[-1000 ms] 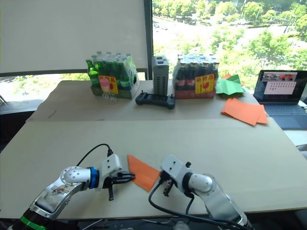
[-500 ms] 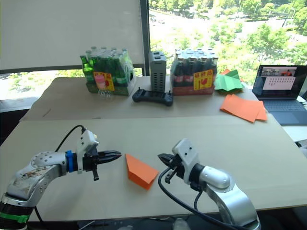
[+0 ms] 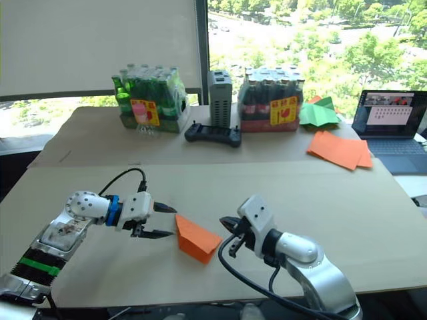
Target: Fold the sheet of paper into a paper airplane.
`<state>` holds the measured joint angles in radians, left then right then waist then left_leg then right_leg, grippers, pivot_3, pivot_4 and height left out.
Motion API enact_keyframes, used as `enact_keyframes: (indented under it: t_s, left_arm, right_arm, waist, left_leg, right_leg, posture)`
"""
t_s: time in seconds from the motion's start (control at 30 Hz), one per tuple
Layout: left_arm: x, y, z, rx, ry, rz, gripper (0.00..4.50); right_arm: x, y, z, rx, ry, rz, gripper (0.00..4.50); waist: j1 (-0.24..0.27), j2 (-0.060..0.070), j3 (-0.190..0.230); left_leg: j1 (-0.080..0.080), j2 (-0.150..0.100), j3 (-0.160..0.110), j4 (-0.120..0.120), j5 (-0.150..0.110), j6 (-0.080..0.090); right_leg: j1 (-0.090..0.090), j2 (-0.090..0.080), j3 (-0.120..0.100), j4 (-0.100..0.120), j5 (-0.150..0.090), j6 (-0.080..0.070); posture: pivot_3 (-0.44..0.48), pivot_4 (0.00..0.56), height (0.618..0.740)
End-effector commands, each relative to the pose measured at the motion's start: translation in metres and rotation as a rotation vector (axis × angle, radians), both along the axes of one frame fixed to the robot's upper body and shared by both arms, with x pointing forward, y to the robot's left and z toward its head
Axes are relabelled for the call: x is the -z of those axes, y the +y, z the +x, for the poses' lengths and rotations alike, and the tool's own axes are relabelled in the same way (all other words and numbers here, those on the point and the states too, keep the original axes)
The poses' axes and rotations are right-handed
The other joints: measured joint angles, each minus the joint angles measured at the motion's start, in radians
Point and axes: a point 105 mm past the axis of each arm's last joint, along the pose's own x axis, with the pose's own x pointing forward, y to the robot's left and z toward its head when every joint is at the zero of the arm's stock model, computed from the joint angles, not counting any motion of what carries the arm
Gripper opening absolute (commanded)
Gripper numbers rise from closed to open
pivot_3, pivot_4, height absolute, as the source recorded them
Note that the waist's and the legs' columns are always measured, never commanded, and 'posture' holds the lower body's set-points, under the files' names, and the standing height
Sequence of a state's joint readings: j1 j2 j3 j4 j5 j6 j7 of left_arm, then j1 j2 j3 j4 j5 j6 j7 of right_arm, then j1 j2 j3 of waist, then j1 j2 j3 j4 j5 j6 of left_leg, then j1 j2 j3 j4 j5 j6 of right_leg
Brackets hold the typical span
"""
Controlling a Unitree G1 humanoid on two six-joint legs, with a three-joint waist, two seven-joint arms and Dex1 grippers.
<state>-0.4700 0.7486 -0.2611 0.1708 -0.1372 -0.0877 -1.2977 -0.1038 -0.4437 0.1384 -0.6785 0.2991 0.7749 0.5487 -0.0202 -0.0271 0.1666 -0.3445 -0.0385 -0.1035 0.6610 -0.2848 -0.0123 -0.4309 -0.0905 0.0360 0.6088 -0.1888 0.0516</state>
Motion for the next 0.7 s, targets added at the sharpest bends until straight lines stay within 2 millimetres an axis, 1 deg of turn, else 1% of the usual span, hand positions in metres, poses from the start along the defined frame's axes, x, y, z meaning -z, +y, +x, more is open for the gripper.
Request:
enact_keyframes:
  t_s: [0.03, 0.13, 0.2, 0.23, 0.27, 0.4, 0.43, 0.47, 0.57, 0.7]
  left_arm:
    - [0.0, -0.005, 0.002, 0.074, -0.04, 0.02, 3.12]
    - [0.0, -0.016, 0.007, 0.104, -0.074, 0.006, 3.12]
    - [0.0, -0.021, 0.008, 0.12, -0.089, 0.004, 2.57]
    - [0.0, -0.023, 0.008, 0.124, -0.095, 0.002, 2.42]
    - [0.001, -0.023, 0.009, 0.126, -0.097, 0.001, 1.97]
    - [0.004, -0.023, 0.011, 0.12, -0.117, 0.028, 0.62]
    - [0.006, -0.021, 0.012, 0.111, -0.115, 0.034, 0.17]
    - [0.007, -0.021, 0.012, 0.105, -0.113, 0.037, 0.03]
    - [0.007, -0.015, 0.016, 0.03, -0.121, 0.037, 0.03]
    - [0.002, -0.007, 0.021, -0.111, -0.135, 0.019, 0.03]
  right_arm:
    - [-0.012, 0.0, 0.0, 0.004, -0.047, 0.021, 0.0]
    - [-0.013, 0.0, -0.001, 0.015, -0.051, 0.024, 0.0]
    - [-0.013, -0.001, -0.001, 0.02, -0.052, 0.024, 0.0]
    - [-0.012, 0.0, -0.001, 0.021, -0.052, 0.023, 0.0]
    - [-0.012, 0.0, -0.001, 0.021, -0.053, 0.022, 0.0]
    - [-0.013, 0.0, 0.002, 0.026, -0.06, 0.02, 0.0]
    - [-0.014, 0.0, 0.003, 0.027, -0.064, 0.019, 0.0]
    - [-0.014, 0.0, 0.004, 0.028, -0.067, 0.018, 0.0]
    - [-0.016, 0.0, 0.006, 0.024, -0.079, 0.016, 0.0]
    - [-0.019, 0.0, 0.008, 0.015, -0.106, -0.003, 0.0]
  waist:
    - [0.001, 0.0, 0.0]
    - [0.004, 0.0, 0.0]
    - [0.007, 0.0, 0.0]
    - [0.006, 0.0, 0.0]
    - [0.005, 0.0, 0.0]
    - [0.001, 0.0, 0.0]
    - [0.001, 0.0, 0.0]
    - [0.001, 0.0, 0.0]
    - [0.002, 0.0, 0.0]
    - [-0.001, 0.0, 0.0]
  left_leg:
    - [-0.002, 0.0, 0.0, 0.0, 0.0, 0.0]
    - [-0.009, 0.0, 0.0, 0.004, 0.0, 0.0]
    - [-0.009, -0.001, -0.001, 0.006, 0.0, 0.0]
    - [-0.01, -0.001, -0.001, 0.007, 0.0, 0.0]
    - [-0.01, -0.001, 0.0, 0.008, 0.0, 0.0]
    - [-0.009, -0.001, 0.0, 0.008, 0.0, 0.0]
    - [-0.009, -0.001, 0.0, 0.008, 0.0, 0.0]
    - [-0.009, -0.001, 0.0, 0.008, 0.0, 0.0]
    - [-0.009, -0.001, 0.0, 0.008, 0.0, 0.0]
    - [-0.009, -0.001, -0.001, 0.009, 0.0, 0.0]
  right_leg:
    - [-0.002, 0.0, 0.0, 0.001, 0.001, -0.002]
    - [-0.009, 0.0, 0.0, 0.003, 0.002, -0.003]
    - [-0.008, 0.0, -0.001, 0.003, 0.003, -0.004]
    - [-0.008, 0.0, -0.001, 0.003, 0.003, -0.003]
    - [-0.007, 0.0, 0.0, 0.003, 0.004, -0.003]
    - [-0.007, 0.0, 0.0, 0.003, 0.003, -0.002]
    - [-0.007, 0.001, 0.0, 0.003, 0.003, -0.002]
    - [-0.007, 0.001, 0.0, 0.003, 0.003, -0.002]
    - [-0.007, 0.001, 0.0, 0.004, 0.003, -0.002]
    - [-0.007, 0.001, 0.0, 0.004, 0.003, -0.002]
  posture:
    - [0.0, 0.15, 0.723]
    - [0.0, 0.15, 0.723]
    - [0.0, 0.15, 0.723]
    - [0.0, 0.15, 0.723]
    - [0.0, 0.15, 0.723]
    - [0.0, 0.15, 0.723]
    - [0.0, 0.15, 0.723]
    - [0.0, 0.15, 0.723]
    - [0.0, 0.15, 0.723]
    - [0.0, 0.15, 0.723]
